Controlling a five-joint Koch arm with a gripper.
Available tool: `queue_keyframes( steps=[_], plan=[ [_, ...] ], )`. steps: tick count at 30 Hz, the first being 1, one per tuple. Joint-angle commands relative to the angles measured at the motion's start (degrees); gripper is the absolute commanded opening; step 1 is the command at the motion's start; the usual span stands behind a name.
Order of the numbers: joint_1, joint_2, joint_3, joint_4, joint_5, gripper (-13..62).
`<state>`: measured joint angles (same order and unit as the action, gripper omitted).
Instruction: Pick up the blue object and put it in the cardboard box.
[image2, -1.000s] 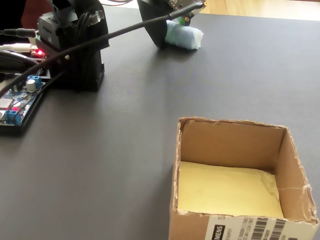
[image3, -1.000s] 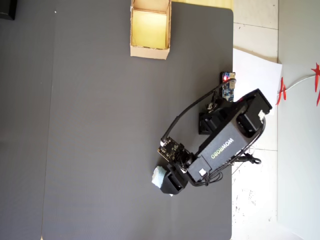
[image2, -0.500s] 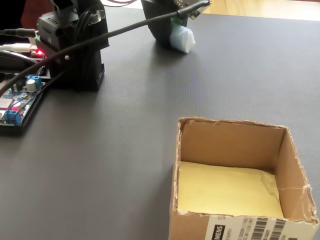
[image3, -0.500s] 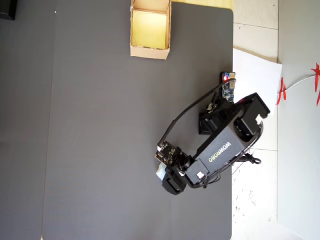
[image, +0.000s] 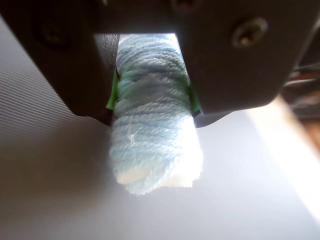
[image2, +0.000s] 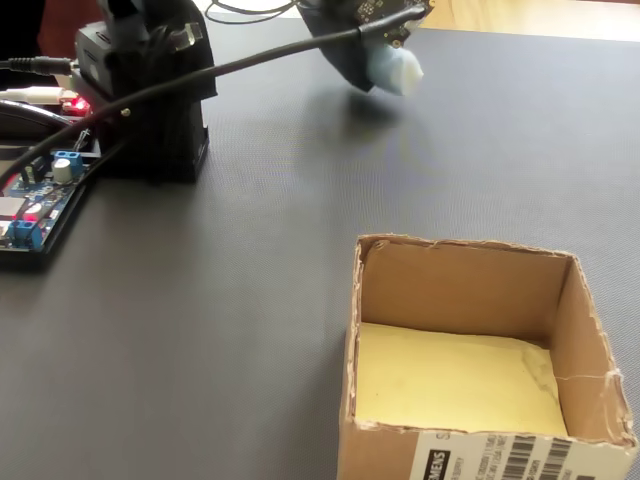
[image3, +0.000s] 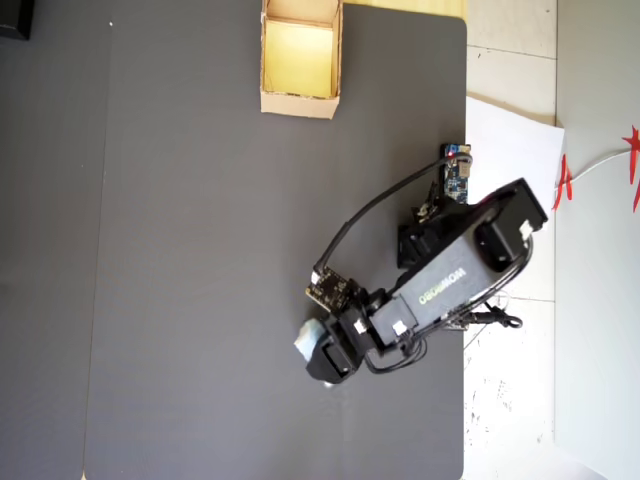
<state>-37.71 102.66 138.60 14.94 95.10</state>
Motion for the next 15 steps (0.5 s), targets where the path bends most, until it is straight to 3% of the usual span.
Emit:
queue_keyframes(
  steps=[1, 15],
  plan=[
    [2.37, 4.13, -0.09, -6.86, 0.0, 5.0],
    [20.48, 18.81, 9.58, -18.9, -0.88, 5.0]
  ],
)
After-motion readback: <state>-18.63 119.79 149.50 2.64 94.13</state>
